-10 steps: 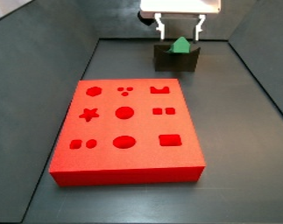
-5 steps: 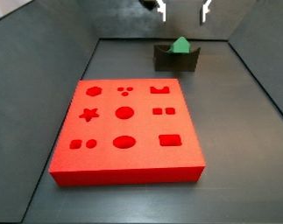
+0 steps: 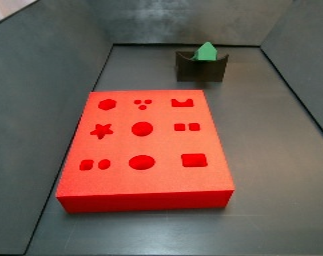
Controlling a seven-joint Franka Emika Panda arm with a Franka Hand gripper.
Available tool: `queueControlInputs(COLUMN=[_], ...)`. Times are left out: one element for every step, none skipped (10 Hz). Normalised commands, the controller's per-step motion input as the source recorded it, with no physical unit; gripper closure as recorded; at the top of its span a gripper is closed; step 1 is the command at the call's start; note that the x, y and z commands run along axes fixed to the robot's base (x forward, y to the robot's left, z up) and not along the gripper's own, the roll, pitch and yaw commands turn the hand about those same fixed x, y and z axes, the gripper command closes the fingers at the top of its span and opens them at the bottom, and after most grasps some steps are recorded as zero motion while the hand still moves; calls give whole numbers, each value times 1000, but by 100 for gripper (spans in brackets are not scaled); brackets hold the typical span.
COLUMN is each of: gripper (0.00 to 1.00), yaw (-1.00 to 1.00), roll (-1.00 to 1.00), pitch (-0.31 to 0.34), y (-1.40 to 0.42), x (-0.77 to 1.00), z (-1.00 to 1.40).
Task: Pick up the 3 prong object. Move up. Place the 3 prong object on the fixture. Regrasp the 3 prong object. Move to above the board. Insert the 3 prong object.
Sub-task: Regrasp the 3 prong object.
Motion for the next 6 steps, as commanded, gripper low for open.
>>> queueControlInputs(gripper=[0, 0, 0, 0, 0, 0], yaw=[25, 25, 24, 23, 23, 23], roll=[1000, 1000, 1000, 1000, 1000, 1000], pitch=[64, 62, 59, 59, 57, 56], y=[-533, -400, -145, -68, -62, -52], x=[72, 41, 7, -1, 0, -4], z=[292, 182, 79, 57, 28, 19])
